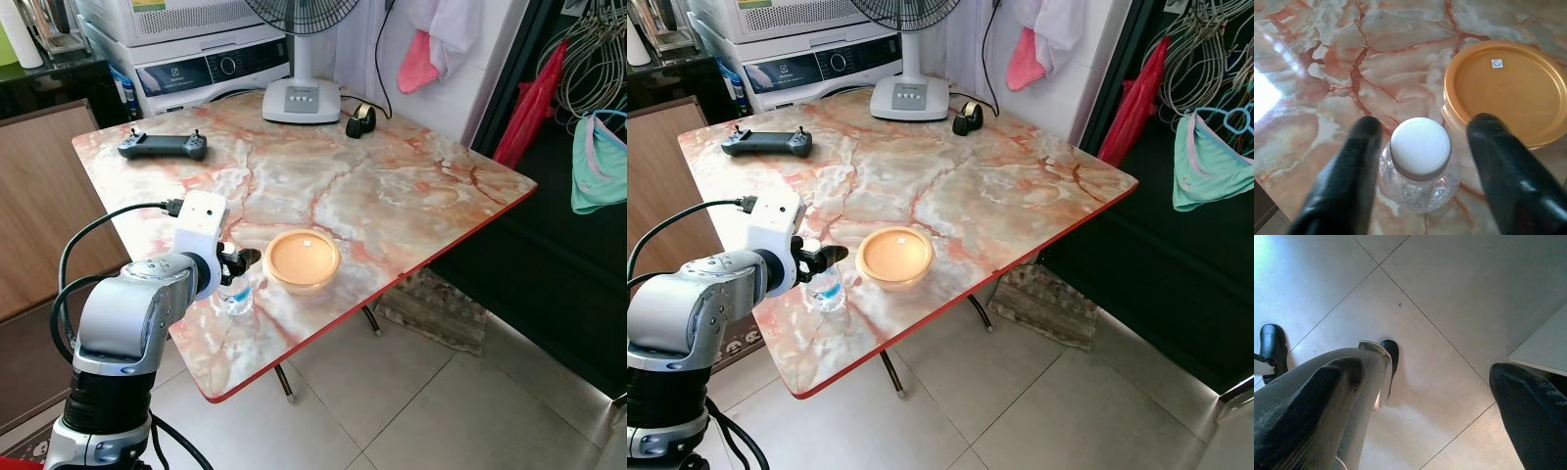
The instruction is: Restocking fridge
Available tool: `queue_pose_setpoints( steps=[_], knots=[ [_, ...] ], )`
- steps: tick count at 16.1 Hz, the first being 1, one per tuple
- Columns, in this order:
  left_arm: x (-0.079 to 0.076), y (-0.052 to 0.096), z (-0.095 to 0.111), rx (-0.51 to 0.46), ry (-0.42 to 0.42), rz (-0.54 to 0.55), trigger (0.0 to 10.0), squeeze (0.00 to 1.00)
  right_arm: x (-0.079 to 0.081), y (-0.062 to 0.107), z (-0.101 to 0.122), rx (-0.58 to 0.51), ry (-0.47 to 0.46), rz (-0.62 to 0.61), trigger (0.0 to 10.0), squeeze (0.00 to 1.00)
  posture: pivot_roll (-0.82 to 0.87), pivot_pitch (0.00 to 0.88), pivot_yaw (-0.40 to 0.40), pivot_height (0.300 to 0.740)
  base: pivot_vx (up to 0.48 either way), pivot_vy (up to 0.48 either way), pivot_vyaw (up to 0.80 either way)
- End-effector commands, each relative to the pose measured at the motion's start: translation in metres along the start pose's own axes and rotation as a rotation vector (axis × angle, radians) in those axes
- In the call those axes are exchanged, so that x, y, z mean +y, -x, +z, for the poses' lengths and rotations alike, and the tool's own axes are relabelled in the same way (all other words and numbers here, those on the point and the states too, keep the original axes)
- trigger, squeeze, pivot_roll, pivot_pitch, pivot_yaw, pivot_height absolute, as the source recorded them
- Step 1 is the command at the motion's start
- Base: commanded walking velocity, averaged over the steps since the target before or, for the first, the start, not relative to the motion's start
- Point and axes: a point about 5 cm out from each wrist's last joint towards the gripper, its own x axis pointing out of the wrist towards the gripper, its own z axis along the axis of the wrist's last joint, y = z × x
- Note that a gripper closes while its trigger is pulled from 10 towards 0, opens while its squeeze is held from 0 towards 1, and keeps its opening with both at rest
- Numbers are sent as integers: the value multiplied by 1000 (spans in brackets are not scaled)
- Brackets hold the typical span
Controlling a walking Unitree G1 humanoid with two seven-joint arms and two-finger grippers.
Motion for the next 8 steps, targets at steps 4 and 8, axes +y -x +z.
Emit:
queue_pose_setpoints(
  steps=[4,8],
  knots=[
    [-2,0,-5,22,-11,-2,0,0,-2,1,-1,-4,-14,-5,10000,0,151,0,-43,740,0,0,0],
    [-1,0,-7,31,-18,4,0,0,-2,1,-1,-5,-13,-2,10000,0,152,0,-43,740,0,0,0]
  ],
)
